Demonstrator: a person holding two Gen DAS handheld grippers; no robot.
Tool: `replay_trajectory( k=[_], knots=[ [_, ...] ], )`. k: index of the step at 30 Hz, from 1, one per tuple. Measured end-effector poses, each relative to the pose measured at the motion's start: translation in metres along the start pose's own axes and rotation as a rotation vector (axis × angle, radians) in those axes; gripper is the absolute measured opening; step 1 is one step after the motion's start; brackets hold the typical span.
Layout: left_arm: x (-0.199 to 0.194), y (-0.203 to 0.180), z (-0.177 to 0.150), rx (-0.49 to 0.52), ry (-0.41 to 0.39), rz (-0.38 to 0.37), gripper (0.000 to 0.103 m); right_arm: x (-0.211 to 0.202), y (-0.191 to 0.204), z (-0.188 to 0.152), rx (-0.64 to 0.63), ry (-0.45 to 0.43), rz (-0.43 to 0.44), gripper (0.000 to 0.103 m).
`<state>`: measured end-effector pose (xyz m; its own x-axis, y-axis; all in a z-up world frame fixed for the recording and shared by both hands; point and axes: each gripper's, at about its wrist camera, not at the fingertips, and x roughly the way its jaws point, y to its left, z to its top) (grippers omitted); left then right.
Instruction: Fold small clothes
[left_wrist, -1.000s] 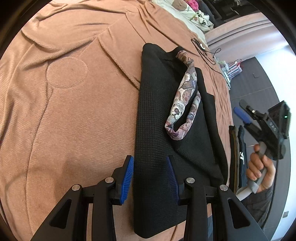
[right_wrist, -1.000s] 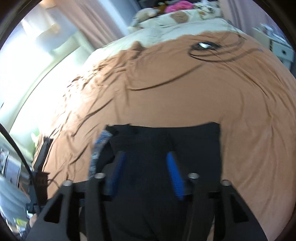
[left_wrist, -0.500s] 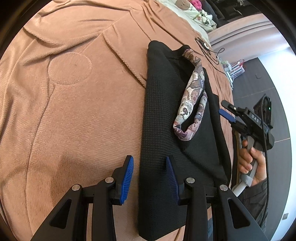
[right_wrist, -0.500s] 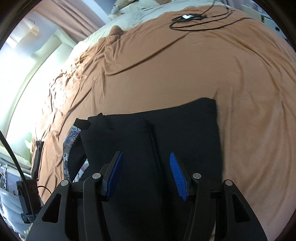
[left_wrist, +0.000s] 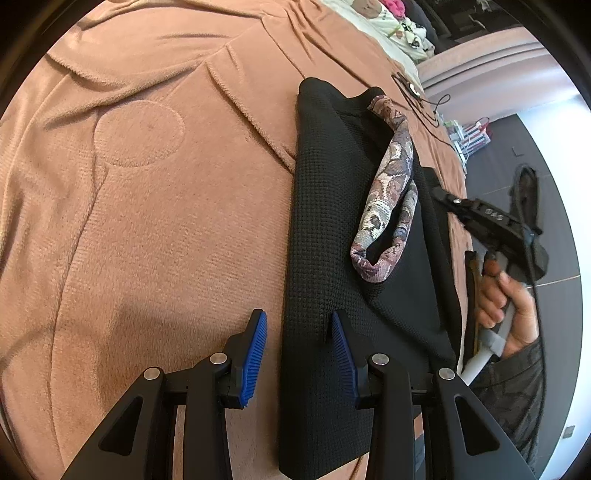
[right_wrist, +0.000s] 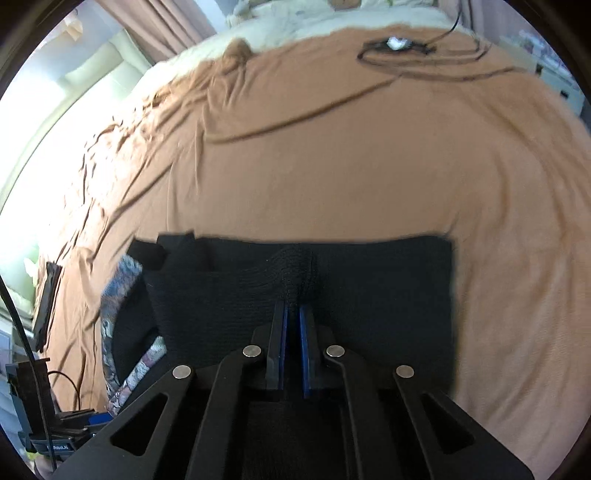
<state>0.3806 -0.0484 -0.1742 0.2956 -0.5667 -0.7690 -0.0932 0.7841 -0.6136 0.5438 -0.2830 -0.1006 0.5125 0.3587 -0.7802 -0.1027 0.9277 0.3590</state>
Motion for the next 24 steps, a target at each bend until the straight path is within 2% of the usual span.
replay_trajectory(
  k=[5, 11, 14, 17, 22, 24],
  knots=[
    [0.001, -0.004, -0.001, -0.001, -0.006, 0.002, 0.038, -0.028, -0.015, 0.008, 0.002, -0.058, -0.086, 0.002],
    [0.0, -0.004, -0.003, 0.0, -0.006, 0.006, 0.038, -0.035, -0.019, 0.008, 0.051, -0.092, -0.19, 0.003],
    [-0.002, -0.005, -0.002, 0.003, -0.007, 0.009, 0.038, -0.038, -0.021, 0.005, 0.099, -0.082, -0.146, 0.005],
    [-0.004, -0.005, -0.002, 0.002, -0.008, 0.012, 0.038, -0.034, -0.024, 0.002, 0.105, -0.045, -0.123, 0.017],
    [-0.007, -0.004, -0.002, 0.005, -0.01, 0.016, 0.038, -0.039, -0.022, -0.002, 0.098, -0.072, -0.144, 0.051],
    [-0.009, -0.003, -0.001, 0.004, -0.012, 0.016, 0.038, -0.044, -0.022, -0.005, 0.1, -0.081, -0.146, 0.051]
  ],
)
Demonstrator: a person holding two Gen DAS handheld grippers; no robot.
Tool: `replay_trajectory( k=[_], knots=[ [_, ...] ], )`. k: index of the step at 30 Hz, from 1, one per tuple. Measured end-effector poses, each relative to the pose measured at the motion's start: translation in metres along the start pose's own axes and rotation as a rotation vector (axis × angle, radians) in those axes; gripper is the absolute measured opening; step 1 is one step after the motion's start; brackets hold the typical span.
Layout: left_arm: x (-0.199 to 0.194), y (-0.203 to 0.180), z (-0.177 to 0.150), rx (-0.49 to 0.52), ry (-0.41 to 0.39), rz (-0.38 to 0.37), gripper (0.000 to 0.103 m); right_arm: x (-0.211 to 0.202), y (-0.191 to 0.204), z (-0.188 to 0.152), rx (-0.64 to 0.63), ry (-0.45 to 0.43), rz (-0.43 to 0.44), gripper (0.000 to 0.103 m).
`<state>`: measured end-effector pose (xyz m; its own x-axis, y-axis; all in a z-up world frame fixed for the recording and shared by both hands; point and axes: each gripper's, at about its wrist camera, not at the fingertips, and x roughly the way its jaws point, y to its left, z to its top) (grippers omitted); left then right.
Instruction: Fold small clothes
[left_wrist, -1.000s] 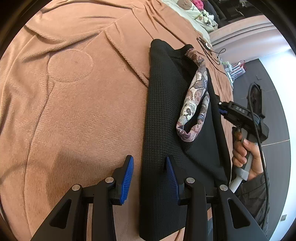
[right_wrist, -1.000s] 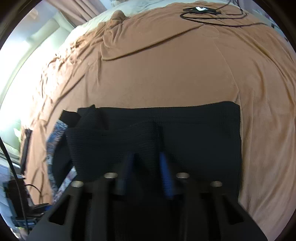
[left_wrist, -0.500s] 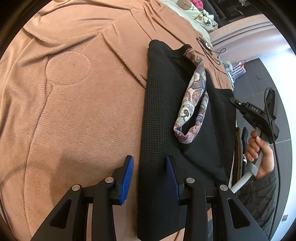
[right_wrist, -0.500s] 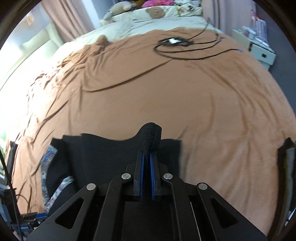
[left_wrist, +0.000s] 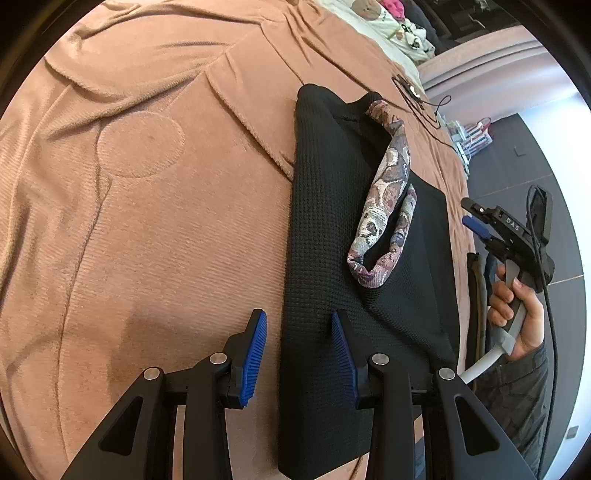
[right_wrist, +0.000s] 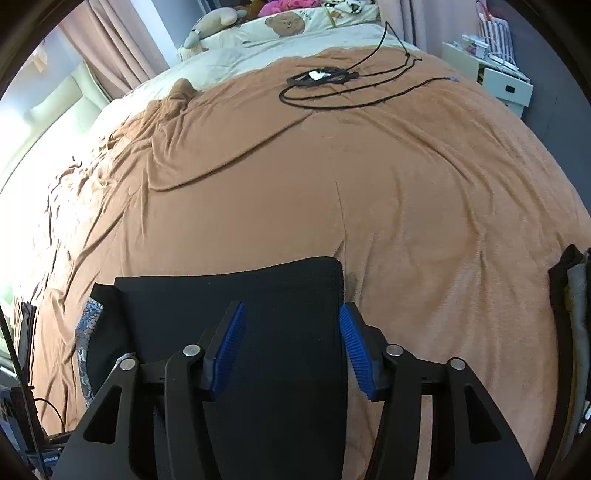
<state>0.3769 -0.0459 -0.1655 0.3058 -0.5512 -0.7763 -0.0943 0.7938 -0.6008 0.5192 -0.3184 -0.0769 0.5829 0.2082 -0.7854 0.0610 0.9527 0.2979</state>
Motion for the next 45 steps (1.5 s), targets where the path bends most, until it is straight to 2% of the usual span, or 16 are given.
replay_trajectory(
  k=[2, 7, 11, 21, 33, 39, 43, 44, 45],
  knots=[
    [-0.002, 0.0, 0.0, 0.0, -0.004, -0.002, 0.038, -0.005, -0.002, -0.003, -0.015, 0.001, 0.011, 0.051],
    [-0.008, -0.001, 0.001, 0.003, -0.012, -0.01, 0.038, -0.026, 0.016, -0.025, -0.149, 0.017, 0.019, 0.051],
    [-0.012, -0.003, -0.001, 0.007, -0.019, -0.016, 0.038, -0.041, 0.034, -0.048, -0.254, 0.038, 0.044, 0.051],
    [-0.016, -0.003, -0.013, 0.003, -0.025, -0.02, 0.038, -0.064, 0.062, -0.1, -0.421, 0.096, 0.098, 0.051],
    [-0.019, 0.01, -0.021, -0.028, -0.031, -0.028, 0.038, -0.062, 0.108, -0.136, -0.643, 0.161, 0.126, 0.051],
    [-0.022, 0.015, -0.023, -0.038, -0.036, -0.028, 0.038, -0.05, 0.125, -0.149, -0.71, 0.17, 0.103, 0.051],
    [-0.023, 0.018, -0.023, -0.045, -0.036, -0.025, 0.038, -0.034, 0.132, -0.155, -0.755, 0.15, 0.033, 0.051],
    [-0.023, 0.019, -0.023, -0.046, -0.036, -0.025, 0.038, -0.031, 0.131, -0.154, -0.753, 0.145, 0.014, 0.05],
    [-0.023, 0.019, -0.023, -0.046, -0.036, -0.024, 0.038, -0.029, 0.13, -0.154, -0.745, 0.14, 0.002, 0.037]
  ],
)
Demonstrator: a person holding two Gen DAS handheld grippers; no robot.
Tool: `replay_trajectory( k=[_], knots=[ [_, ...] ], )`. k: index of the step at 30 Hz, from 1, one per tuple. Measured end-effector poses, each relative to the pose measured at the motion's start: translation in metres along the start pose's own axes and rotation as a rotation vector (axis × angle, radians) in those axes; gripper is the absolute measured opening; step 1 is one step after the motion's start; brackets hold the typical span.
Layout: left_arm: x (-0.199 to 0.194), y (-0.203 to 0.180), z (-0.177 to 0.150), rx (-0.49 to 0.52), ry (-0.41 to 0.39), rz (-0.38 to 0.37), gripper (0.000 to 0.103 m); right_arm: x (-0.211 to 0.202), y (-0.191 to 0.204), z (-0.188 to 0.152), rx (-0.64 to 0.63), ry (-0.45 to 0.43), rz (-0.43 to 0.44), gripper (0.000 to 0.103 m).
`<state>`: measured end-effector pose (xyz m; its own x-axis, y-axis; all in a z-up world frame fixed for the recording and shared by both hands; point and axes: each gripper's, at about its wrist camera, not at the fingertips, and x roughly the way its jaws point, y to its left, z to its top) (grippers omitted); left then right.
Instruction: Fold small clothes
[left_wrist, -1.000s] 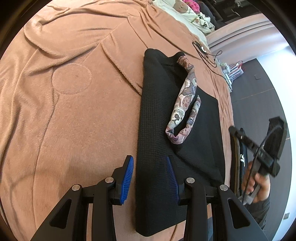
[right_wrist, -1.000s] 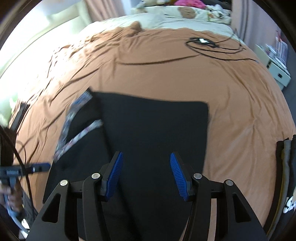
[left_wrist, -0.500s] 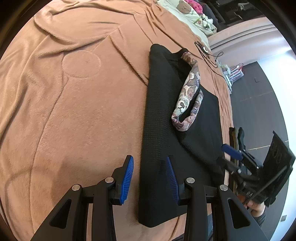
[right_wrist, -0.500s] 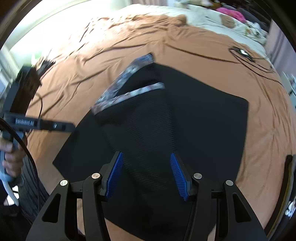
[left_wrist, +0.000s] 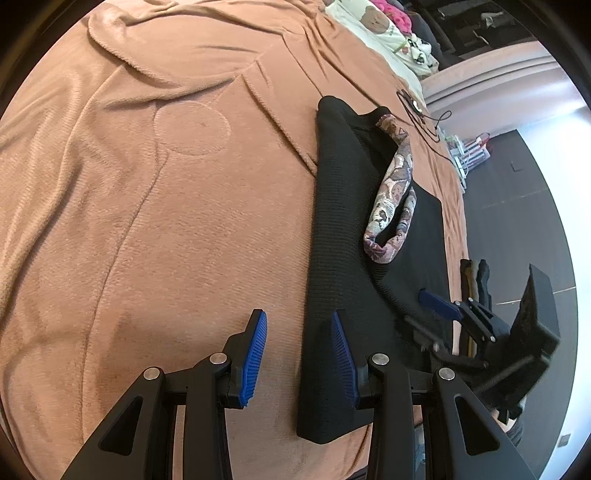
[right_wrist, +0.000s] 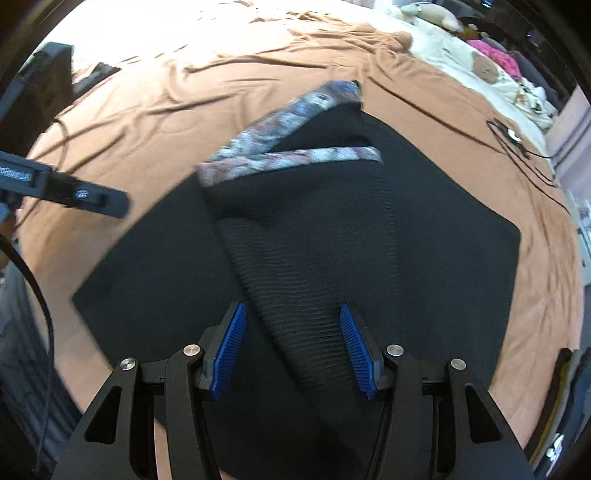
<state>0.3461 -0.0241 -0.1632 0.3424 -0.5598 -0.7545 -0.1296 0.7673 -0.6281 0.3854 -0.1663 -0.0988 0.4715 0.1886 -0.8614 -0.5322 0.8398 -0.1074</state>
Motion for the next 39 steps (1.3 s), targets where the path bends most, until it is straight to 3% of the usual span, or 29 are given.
replay_trajectory(
  k=[1, 4, 12, 18, 20, 23, 25, 27, 33, 39],
  knots=[
    [0.0, 0.0, 0.0, 0.001, 0.0, 0.001, 0.038, 0.001, -0.004, 0.001, 0.022, 0.001, -0.007, 0.026],
    [0.0, -0.002, 0.001, 0.008, 0.0, 0.005, 0.038, -0.006, -0.015, 0.002, 0.094, -0.037, 0.031, 0.006],
    [0.009, -0.009, 0.007, 0.019, 0.01, 0.004, 0.038, -0.029, -0.061, -0.009, 0.284, -0.136, 0.039, 0.005],
    [0.014, -0.014, 0.012, 0.03, 0.02, 0.013, 0.038, -0.025, -0.115, -0.035, 0.561, -0.136, 0.017, 0.006],
    [0.015, -0.016, 0.012, 0.039, 0.022, 0.022, 0.038, -0.021, -0.127, -0.045, 0.64, -0.125, 0.048, 0.006],
    [0.017, -0.018, 0.013, 0.044, 0.023, 0.031, 0.038, -0.018, -0.137, -0.061, 0.717, -0.128, 0.119, 0.016],
    [0.02, -0.018, 0.013, 0.042, 0.026, 0.034, 0.038, -0.02, -0.136, -0.069, 0.732, -0.137, 0.144, 0.046],
    [0.023, -0.017, 0.014, 0.038, 0.032, 0.037, 0.038, -0.023, -0.133, -0.075, 0.74, -0.155, 0.166, 0.056],
    [0.028, -0.019, 0.008, 0.045, 0.042, 0.034, 0.038, -0.034, -0.155, -0.095, 0.745, -0.177, 0.176, 0.056],
    [0.029, -0.017, 0.0, 0.035, 0.061, 0.003, 0.038, -0.041, -0.15, -0.122, 0.772, -0.129, 0.22, 0.06]
  ],
)
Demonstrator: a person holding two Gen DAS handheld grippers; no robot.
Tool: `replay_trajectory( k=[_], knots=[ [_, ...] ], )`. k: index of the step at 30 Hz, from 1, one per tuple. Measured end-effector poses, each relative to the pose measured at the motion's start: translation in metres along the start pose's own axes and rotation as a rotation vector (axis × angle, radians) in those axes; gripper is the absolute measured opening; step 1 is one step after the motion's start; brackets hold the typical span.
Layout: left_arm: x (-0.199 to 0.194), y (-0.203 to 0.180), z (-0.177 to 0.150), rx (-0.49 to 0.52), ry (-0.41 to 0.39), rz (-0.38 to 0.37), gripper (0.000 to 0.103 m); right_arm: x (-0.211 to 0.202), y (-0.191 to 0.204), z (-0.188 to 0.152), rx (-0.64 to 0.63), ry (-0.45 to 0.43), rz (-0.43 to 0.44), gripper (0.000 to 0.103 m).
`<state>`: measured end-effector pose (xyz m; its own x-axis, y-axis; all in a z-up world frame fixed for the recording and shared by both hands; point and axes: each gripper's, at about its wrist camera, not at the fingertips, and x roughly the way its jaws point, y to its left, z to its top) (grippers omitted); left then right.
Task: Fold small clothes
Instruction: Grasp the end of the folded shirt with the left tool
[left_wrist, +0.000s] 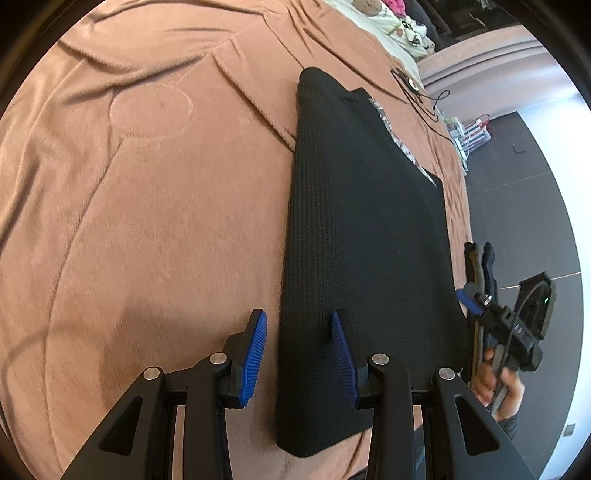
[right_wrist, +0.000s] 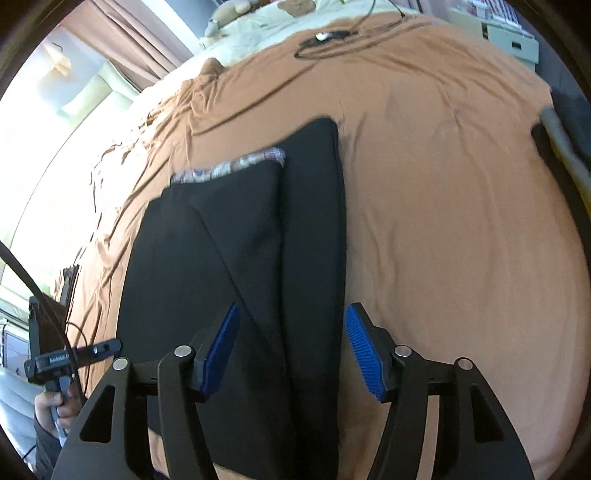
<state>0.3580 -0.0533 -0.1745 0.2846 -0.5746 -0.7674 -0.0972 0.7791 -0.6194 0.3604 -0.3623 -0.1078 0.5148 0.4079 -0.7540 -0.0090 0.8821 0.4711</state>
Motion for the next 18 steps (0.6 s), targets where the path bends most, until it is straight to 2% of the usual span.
replay_trajectory(
  k=[3, 9, 13, 14, 18],
  knots=[
    [0.001, 0.002, -0.007, -0.004, 0.011, -0.018, 0.038, -0.001, -0.005, -0.014, 0.009, 0.03, 0.03, 0.061],
    [0.0, 0.003, -0.021, -0.005, 0.039, -0.046, 0.038, 0.003, -0.015, -0.037, 0.04, 0.074, 0.018, 0.061],
    [0.003, 0.004, -0.034, -0.013, 0.062, -0.082, 0.038, -0.006, -0.025, -0.048, 0.091, 0.058, 0.073, 0.061],
    [0.003, 0.004, -0.037, -0.015, 0.06, -0.089, 0.038, -0.008, -0.028, -0.05, 0.105, 0.057, 0.083, 0.059],
    [0.003, 0.006, -0.043, -0.031, 0.053, -0.117, 0.038, -0.014, -0.04, -0.063, 0.135, 0.055, 0.095, 0.032]
  ],
)
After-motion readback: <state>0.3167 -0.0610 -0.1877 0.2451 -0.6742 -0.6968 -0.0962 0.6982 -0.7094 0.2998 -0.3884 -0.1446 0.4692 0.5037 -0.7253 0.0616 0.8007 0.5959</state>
